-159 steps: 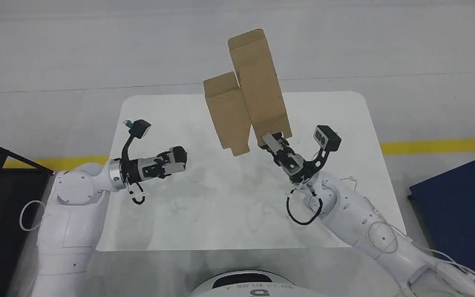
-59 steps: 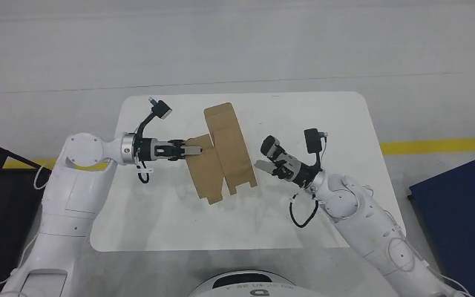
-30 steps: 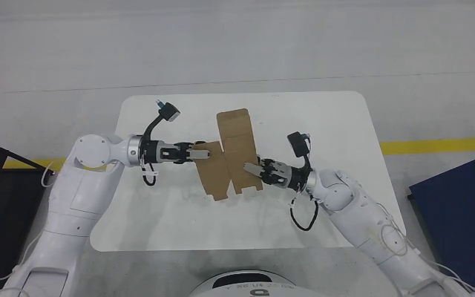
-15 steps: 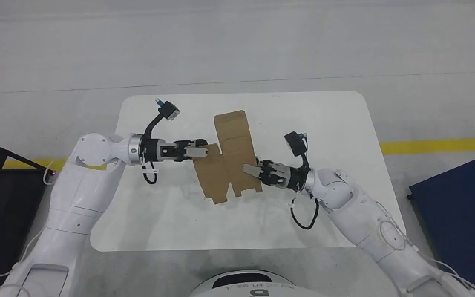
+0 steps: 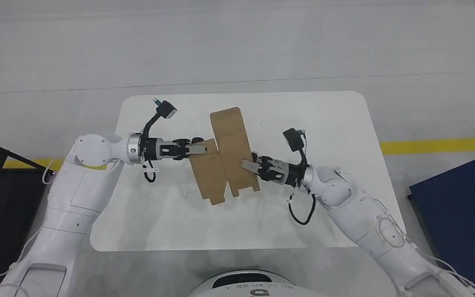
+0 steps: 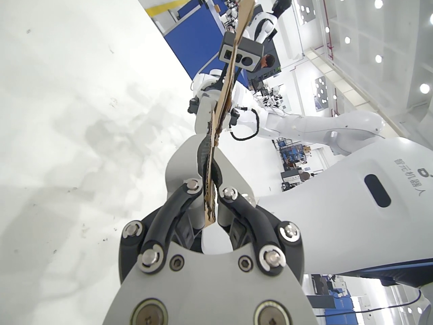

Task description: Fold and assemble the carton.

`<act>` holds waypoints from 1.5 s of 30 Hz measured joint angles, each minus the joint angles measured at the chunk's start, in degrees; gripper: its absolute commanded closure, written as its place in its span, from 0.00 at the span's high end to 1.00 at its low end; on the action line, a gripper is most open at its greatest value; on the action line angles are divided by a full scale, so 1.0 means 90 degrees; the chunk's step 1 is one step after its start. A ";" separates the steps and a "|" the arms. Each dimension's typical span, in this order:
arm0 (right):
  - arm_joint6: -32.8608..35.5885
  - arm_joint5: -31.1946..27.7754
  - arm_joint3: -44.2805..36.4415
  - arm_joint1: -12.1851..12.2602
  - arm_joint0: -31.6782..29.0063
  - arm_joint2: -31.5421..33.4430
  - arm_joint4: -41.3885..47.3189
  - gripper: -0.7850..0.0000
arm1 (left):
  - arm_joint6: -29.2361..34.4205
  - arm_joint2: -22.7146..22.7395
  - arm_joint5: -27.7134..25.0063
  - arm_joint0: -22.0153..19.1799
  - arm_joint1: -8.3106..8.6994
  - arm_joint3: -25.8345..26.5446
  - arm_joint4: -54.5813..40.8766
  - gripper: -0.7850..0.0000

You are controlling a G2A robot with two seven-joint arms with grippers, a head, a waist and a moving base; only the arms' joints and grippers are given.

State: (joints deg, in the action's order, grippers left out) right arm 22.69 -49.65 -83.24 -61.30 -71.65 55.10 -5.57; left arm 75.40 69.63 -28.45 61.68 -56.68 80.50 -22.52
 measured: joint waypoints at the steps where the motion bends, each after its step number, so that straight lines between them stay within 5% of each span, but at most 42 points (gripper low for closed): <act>1: -0.0200 0.0078 -0.0010 0.0003 -0.0041 0.0102 -0.0151 1.00 | -0.0062 0.0016 -0.0013 0.0003 0.0006 0.0011 0.0100 0.00; 10: -0.1989 0.1040 -0.0654 0.0001 -0.0725 0.0728 -0.2118 1.00 | -0.1068 0.0047 -0.0051 0.0096 0.0033 0.0632 0.1334 0.00; 17: -0.2115 0.1456 -0.0942 -0.0079 -0.0793 0.0506 -0.2776 1.00 | -0.1471 -0.0306 0.0537 -0.0092 -0.0027 0.0934 0.1855 0.00; 26: -0.1961 0.1179 -0.1285 -0.0126 -0.0855 0.0300 -0.3002 1.00 | -0.2050 -0.0696 0.0963 -0.0349 -0.0131 0.0746 0.2203 0.00; 38: -0.1927 0.0946 -0.1484 -0.0243 -0.0742 -0.0099 -0.3204 1.00 | -0.2144 -0.0827 0.1050 -0.0519 -0.0226 0.0250 0.1419 0.00; 45: -0.2760 0.0687 -0.1512 -0.0293 -0.0813 0.0048 -0.3213 1.00 | -0.1337 -0.0785 0.0775 -0.0674 -0.0285 -0.0437 -0.0055 0.00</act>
State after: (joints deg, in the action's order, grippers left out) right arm -2.15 -43.47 -96.85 -63.95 -78.97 55.53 -34.49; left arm 63.37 62.57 -21.48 55.62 -59.24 76.57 -23.01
